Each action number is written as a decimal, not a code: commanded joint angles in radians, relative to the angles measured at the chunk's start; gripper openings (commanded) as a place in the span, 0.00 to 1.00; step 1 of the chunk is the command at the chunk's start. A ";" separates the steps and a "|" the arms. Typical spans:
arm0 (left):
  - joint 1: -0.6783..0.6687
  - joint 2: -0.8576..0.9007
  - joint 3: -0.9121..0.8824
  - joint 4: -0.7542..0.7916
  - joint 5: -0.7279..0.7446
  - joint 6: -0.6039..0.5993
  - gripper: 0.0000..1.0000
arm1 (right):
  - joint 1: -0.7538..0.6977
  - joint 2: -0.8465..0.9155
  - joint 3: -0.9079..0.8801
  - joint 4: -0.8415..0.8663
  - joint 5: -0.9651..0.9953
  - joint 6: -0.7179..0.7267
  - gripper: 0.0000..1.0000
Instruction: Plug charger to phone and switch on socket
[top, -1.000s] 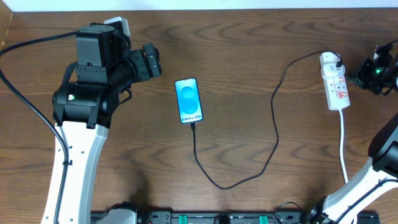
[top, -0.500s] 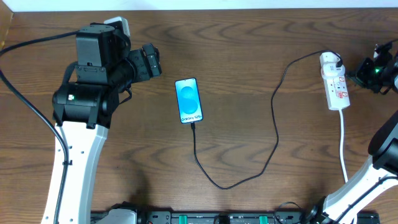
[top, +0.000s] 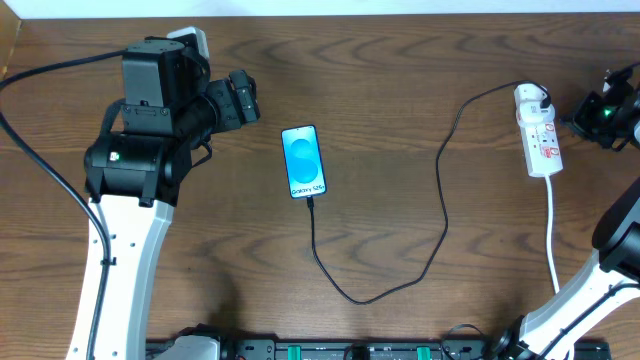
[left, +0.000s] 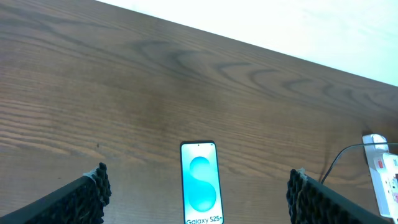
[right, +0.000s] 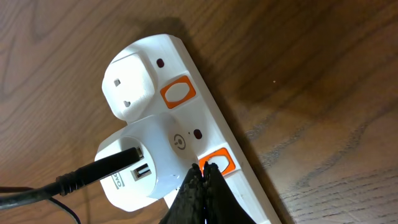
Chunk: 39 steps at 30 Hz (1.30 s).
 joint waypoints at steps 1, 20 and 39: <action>0.004 0.002 0.008 -0.004 -0.013 0.006 0.92 | -0.007 0.019 0.005 0.004 0.009 0.007 0.01; 0.004 0.002 0.008 -0.003 -0.013 0.006 0.92 | -0.003 0.078 0.005 0.028 -0.001 0.014 0.01; 0.004 0.002 0.008 -0.003 -0.013 0.006 0.91 | -0.002 0.080 -0.061 0.062 -0.004 0.014 0.01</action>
